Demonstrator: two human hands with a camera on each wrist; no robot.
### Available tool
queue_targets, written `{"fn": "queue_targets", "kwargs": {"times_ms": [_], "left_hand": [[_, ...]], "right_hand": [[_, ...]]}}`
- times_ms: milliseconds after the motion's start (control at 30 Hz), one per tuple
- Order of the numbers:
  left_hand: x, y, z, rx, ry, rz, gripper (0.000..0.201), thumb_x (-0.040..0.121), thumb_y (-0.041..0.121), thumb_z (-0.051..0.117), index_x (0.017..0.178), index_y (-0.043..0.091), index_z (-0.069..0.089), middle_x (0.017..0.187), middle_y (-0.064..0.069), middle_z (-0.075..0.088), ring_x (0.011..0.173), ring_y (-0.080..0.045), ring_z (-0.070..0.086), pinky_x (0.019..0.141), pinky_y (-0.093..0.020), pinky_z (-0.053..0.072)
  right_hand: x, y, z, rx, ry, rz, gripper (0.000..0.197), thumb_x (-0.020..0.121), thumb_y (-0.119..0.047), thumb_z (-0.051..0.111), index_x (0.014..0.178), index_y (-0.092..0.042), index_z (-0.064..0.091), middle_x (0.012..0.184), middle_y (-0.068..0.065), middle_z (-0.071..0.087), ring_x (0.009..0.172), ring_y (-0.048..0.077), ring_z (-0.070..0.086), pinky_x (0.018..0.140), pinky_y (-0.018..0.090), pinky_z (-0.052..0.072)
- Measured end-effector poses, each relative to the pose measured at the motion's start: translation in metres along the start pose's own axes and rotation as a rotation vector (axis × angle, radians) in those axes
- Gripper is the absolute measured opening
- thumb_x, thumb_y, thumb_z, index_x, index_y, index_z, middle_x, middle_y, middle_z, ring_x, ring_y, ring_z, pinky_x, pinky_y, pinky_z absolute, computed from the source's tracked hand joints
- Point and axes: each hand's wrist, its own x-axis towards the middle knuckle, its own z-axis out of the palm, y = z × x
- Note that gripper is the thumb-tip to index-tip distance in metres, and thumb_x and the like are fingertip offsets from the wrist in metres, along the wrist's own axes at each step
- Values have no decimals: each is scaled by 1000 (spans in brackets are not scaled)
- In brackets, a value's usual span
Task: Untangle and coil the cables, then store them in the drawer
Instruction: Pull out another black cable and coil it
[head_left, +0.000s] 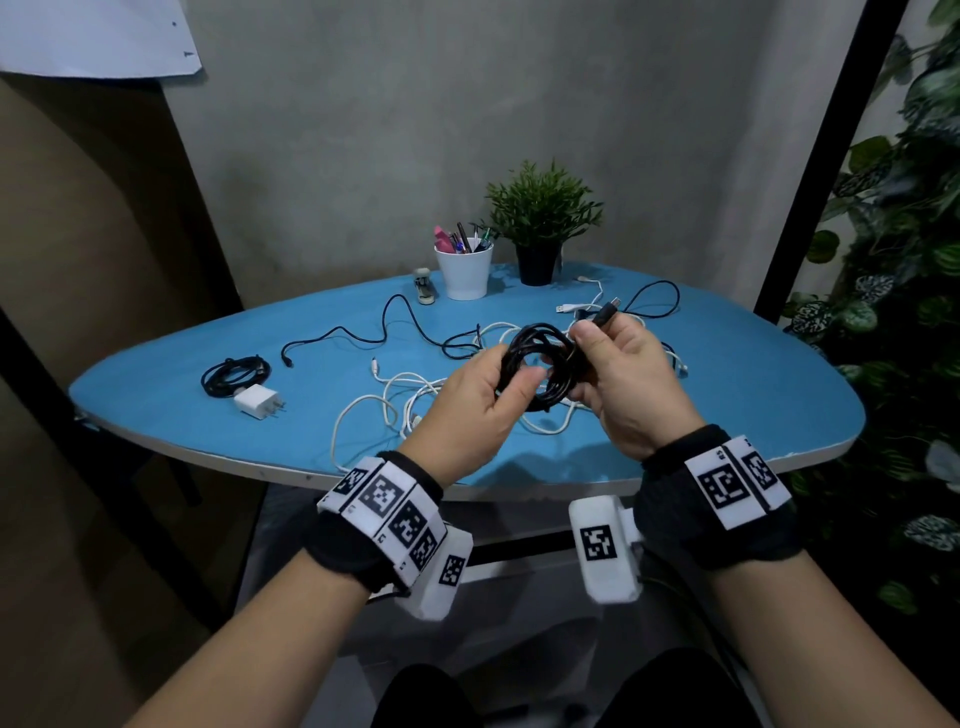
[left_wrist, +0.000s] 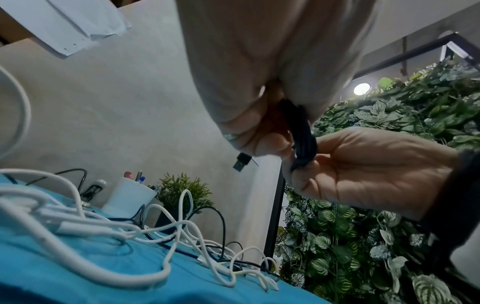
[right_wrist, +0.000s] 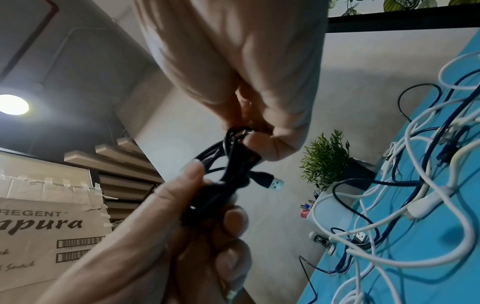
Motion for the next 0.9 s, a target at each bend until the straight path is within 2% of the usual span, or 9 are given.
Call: {"fn": "queue_targets", "kwargs": {"times_ms": [100,167,267,333,433,600,667,767,900], "left_hand": [[-1,-2,2,-229,-76,-151,8,87,20,60,85,17,54,75,9,55,72,-7,56,75,-31,48],[0,0,0,-418,-118,-254,8,89,14,61,94,15,55,83,7,59,77,-3,59,75,-21,47],[3,4,-4,-591,-171,-394,36,89,40,56,111,11,59,82,5,62,77,-8,55,74,-22,41],[5,5,-5,-662,-165,-451,37,94,38,47,110,7,60,75,1,56,72,-12,50,77,-28,43],[5,7,-2,-726,-70,-463,18,99,22,40,90,13,52,67,2,48,62,-11,49,63,-22,44],[5,7,4,-875,112,-380,19,101,16,34,84,13,42,61,4,39,55,-7,43,62,-19,40],[4,8,4,-925,141,-358,20,101,14,34,83,13,42,60,4,40,54,-6,44,62,-19,42],[4,7,0,-839,101,-334,15,100,11,36,88,14,44,61,4,44,57,-7,52,64,-21,46],[8,4,-2,-496,44,-295,16,99,14,42,111,24,45,58,10,57,66,-7,63,75,-28,52]], "right_hand": [[-2,-1,-1,-68,-32,-1,9,98,-16,44,89,-15,47,82,6,57,79,24,57,72,44,48],[-3,-2,0,-103,-60,-22,11,98,-13,45,87,-16,46,82,8,57,76,25,57,71,44,49],[-4,-3,0,-201,-91,-87,15,95,-8,50,82,-17,51,84,15,57,74,28,55,68,45,46],[-5,-2,0,-229,-115,-99,15,92,-4,54,82,-15,55,82,15,58,73,27,55,68,43,45],[-5,0,2,-214,-104,-94,15,91,-4,55,82,-16,56,80,12,59,72,25,56,71,40,45],[-5,0,8,-149,-105,-6,13,98,-15,44,86,-18,45,94,15,61,78,29,62,72,47,50],[-5,-3,8,-74,-106,17,14,99,-14,42,86,-17,43,90,10,62,80,30,62,75,48,53],[-2,-5,4,-3,-28,-10,14,98,-8,43,86,-13,44,81,8,60,72,23,63,61,33,56],[0,-2,3,-50,65,-91,14,94,-4,51,82,-11,52,74,6,57,59,9,60,49,18,50]]}}
